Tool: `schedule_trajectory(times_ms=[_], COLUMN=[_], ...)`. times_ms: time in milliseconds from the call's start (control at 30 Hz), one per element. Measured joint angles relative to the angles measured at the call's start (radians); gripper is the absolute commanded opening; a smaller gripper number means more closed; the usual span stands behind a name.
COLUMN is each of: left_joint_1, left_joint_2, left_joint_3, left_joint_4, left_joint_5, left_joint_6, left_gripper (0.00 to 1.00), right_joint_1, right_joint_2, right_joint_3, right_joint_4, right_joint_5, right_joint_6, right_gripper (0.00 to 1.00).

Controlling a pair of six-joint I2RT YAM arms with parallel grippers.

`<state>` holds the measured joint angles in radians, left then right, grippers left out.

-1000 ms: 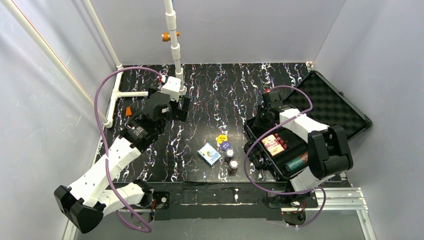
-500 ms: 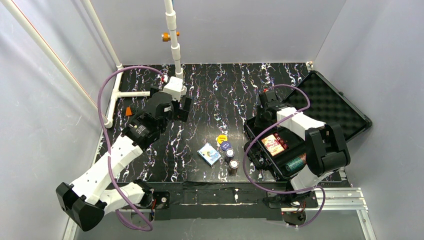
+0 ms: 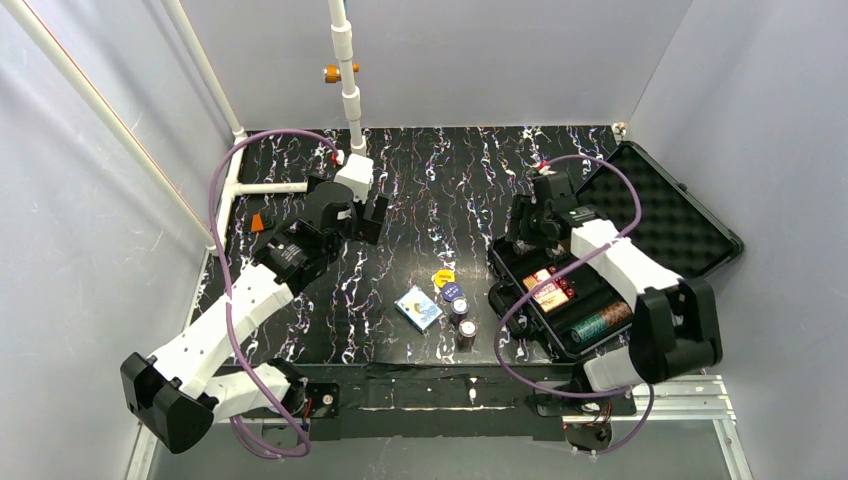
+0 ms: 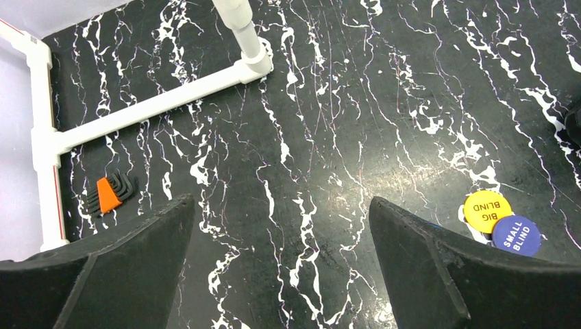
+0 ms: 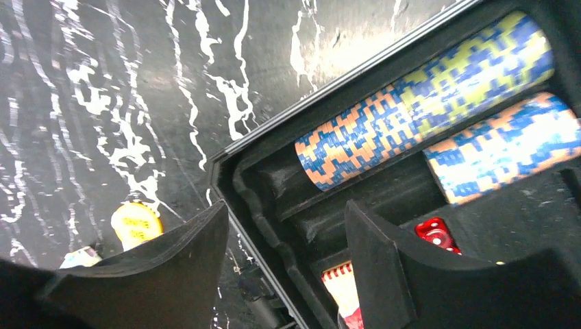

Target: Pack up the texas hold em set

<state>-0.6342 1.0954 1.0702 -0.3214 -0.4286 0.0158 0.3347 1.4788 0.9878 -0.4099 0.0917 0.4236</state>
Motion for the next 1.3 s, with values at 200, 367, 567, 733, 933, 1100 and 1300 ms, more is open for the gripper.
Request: schedule_trajectory(times_ms=[200, 367, 567, 733, 933, 1100, 1300], left_joint_1=[0.000, 0.000, -0.008, -0.031, -0.051, -0.105, -0.222], left_joint_2=[0.018, 0.048, 0.074, 0.079, 0.079, 0.099, 0.227], left_joint_3=[0.000, 0.000, 0.000, 0.000, 0.000, 0.006, 0.042], left_joint_4=[0.000, -0.002, -0.017, -0.016, -0.020, -0.037, -0.091], left_joint_5=[0.027, 0.071, 0.175, 0.311, 0.537, 0.639, 0.649], left_joint_6=[0.007, 0.006, 0.019, 0.037, 0.080, 0.104, 0.117], left_gripper=[0.98, 0.98, 0.98, 0.98, 0.98, 0.98, 0.97], right_joint_1=[-0.007, -0.007, -0.007, -0.007, -0.007, -0.006, -0.006], right_joint_2=[-0.161, -0.219, -0.266, -0.328, -0.349, -0.358, -0.382], right_joint_3=[0.009, 0.011, 0.000, -0.030, -0.030, -0.030, -0.029], right_joint_4=[0.000, -0.010, -0.017, -0.033, -0.061, -0.095, -0.122], right_joint_5=[-0.009, -0.037, -0.117, -0.190, -0.205, -0.142, -0.028], right_joint_6=[-0.013, -0.026, -0.042, -0.061, -0.070, -0.055, -0.021], right_gripper=[0.79, 0.85, 0.97, 0.98, 0.98, 0.98, 0.98])
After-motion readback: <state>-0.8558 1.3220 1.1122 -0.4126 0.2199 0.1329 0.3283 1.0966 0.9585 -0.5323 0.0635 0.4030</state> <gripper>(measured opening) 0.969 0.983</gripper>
